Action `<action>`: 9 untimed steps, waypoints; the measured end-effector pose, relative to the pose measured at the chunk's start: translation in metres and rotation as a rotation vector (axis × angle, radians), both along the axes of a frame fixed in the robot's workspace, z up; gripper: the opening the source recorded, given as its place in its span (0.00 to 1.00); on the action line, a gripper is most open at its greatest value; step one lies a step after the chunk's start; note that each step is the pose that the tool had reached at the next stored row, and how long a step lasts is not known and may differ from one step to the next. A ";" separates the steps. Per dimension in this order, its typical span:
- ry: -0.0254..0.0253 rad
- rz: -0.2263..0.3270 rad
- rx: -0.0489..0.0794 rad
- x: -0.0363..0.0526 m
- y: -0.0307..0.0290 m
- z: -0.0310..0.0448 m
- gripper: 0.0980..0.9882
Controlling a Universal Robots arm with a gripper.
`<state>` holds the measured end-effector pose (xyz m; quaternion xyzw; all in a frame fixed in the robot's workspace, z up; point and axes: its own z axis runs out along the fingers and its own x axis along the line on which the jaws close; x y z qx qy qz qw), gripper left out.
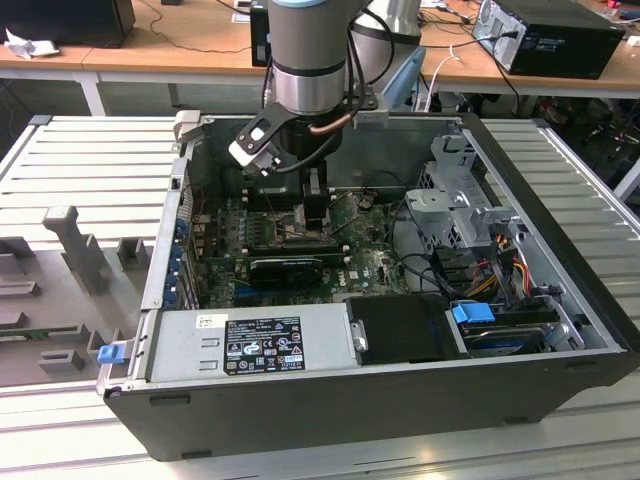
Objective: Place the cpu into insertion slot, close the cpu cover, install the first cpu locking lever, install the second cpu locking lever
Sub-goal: 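Place the cpu into insertion slot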
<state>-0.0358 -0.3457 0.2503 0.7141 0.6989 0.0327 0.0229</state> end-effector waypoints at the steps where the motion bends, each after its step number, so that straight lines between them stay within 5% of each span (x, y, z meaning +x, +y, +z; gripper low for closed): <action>1: 0.0001 0.002 0.000 0.0000 0.0002 -0.0009 0.48; 9: 0.0008 0.002 0.000 -0.0009 0.0021 -0.0058 0.48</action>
